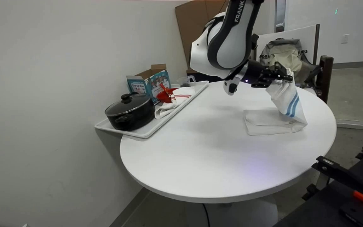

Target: Fold the white towel

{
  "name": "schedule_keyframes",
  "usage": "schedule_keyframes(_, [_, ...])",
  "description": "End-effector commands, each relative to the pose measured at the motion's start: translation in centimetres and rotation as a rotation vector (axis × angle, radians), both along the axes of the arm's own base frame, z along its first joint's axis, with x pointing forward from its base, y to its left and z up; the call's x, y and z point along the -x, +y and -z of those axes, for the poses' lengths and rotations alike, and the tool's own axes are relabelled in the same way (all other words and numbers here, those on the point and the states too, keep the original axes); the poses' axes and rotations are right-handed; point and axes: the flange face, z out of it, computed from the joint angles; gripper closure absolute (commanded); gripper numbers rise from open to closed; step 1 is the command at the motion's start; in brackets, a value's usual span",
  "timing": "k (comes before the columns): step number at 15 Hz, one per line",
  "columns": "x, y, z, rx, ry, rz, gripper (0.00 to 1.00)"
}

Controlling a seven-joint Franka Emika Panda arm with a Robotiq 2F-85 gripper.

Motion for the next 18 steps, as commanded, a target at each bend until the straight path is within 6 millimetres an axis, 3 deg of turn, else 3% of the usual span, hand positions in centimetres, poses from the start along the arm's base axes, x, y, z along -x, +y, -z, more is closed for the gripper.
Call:
schedule_keyframes(1, [0.9,0.4,-0.2,-0.021,0.002,-0.04,0.28])
schedule_keyframes(5, [1.4,1.6,-0.2,-0.068,-0.022,-0.087,0.0])
schedule_keyframes(9, [1.7,2.8,-1.3,-0.123,-0.094,-0.055,0.0])
schedule_keyframes(13, [1.8,2.6,-4.0,-0.188,-0.189,0.179,0.0])
schedule_keyframes(18, [0.9,-0.9,-10.4,-0.271,-0.241,0.459,0.0])
